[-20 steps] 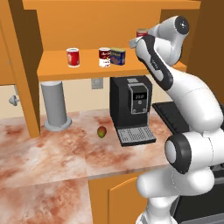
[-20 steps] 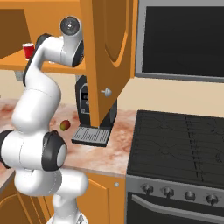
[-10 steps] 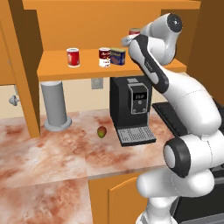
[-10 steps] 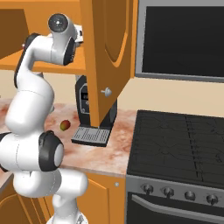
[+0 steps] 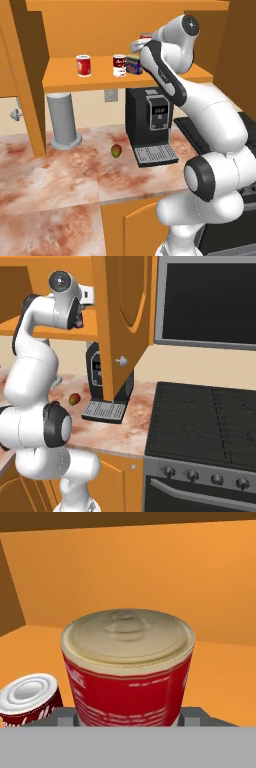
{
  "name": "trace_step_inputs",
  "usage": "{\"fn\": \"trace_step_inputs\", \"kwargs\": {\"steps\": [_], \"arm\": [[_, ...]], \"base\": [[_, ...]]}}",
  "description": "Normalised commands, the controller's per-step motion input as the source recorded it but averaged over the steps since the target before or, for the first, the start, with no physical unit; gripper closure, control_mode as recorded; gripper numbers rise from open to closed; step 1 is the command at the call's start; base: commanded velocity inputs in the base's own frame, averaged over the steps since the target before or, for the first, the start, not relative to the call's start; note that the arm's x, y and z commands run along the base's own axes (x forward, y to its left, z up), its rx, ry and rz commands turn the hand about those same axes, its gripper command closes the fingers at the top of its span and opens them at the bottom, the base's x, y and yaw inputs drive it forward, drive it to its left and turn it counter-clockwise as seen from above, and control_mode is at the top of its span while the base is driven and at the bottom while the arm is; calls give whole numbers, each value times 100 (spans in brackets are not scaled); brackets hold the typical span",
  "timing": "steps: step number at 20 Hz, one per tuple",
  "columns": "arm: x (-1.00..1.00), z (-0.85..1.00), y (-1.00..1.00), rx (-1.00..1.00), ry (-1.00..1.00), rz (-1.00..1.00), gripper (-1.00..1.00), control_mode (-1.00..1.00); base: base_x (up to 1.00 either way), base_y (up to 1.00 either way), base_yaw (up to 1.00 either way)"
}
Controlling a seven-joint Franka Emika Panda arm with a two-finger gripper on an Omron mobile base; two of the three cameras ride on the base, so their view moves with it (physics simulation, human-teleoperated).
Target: Stack two cans on top of the other two cans in the cabinet.
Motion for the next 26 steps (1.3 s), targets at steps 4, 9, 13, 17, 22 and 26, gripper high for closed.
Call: {"fn": "trace_step_inputs", "kwargs": {"steps": [4,9,13,17,22,26], "arm": [[13,0,25,1,1,0,100,-100],[9,0,16,0,0,0,100,-100],[0,-6,13,0,0,0,100,-100],[0,-6,10,0,0,0,100,-100],[1,-11,2,0,0,0,100,-100],[7,-7,0,0,0,0,100,-100]], "base": [[0,0,0],[0,0,0],[0,0,0],[0,0,0],[0,0,0],[0,0,0]]}}
